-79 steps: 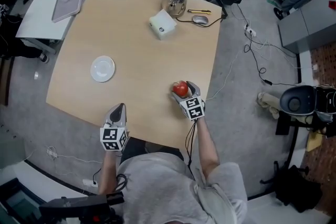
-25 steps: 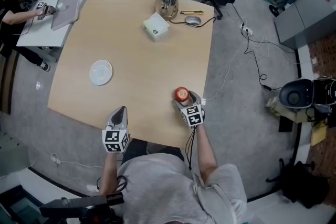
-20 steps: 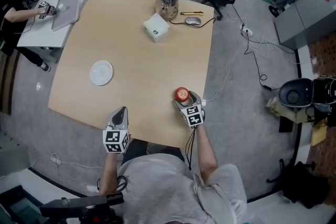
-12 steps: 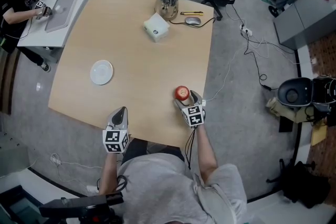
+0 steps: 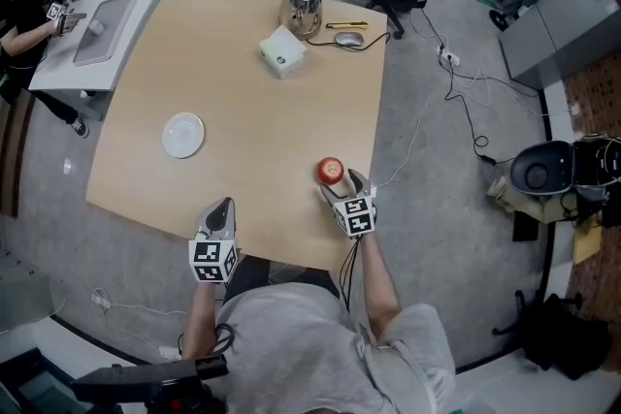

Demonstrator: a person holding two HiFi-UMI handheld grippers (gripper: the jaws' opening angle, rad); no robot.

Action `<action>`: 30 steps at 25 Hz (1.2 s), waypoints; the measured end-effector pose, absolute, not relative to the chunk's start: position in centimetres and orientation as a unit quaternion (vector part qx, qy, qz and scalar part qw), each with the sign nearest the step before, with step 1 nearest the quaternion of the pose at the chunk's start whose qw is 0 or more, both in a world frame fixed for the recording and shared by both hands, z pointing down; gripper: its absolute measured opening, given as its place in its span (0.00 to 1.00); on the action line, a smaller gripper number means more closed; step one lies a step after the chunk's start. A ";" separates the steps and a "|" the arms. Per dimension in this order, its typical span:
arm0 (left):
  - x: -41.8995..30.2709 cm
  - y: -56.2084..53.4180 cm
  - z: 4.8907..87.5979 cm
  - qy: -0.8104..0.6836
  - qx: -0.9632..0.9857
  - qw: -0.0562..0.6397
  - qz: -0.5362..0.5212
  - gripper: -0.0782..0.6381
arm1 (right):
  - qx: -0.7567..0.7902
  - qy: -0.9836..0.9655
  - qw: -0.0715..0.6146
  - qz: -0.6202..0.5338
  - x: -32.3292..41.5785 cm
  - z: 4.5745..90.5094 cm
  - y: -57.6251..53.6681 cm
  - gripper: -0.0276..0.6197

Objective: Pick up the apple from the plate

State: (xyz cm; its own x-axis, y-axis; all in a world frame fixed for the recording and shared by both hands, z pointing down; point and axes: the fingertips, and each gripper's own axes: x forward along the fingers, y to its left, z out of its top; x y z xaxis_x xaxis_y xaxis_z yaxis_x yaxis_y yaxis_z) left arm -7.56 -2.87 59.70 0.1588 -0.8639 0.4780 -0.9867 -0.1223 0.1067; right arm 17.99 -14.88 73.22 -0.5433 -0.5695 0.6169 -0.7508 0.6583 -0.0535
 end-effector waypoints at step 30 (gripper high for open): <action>1.1 -5.2 58.0 -0.575 0.787 0.179 0.131 0.14 | 0.455 -0.856 0.191 0.152 24.2 64.8 -11.4 0.44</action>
State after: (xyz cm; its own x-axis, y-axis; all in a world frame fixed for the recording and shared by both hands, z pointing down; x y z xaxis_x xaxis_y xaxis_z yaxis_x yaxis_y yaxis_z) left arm 1.09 -5.19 57.99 0.3033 -0.8587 0.4132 -0.9529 -0.2735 0.1310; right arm 24.22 -11.39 64.80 -0.5126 -0.7220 0.4647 -0.8376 0.5394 -0.0857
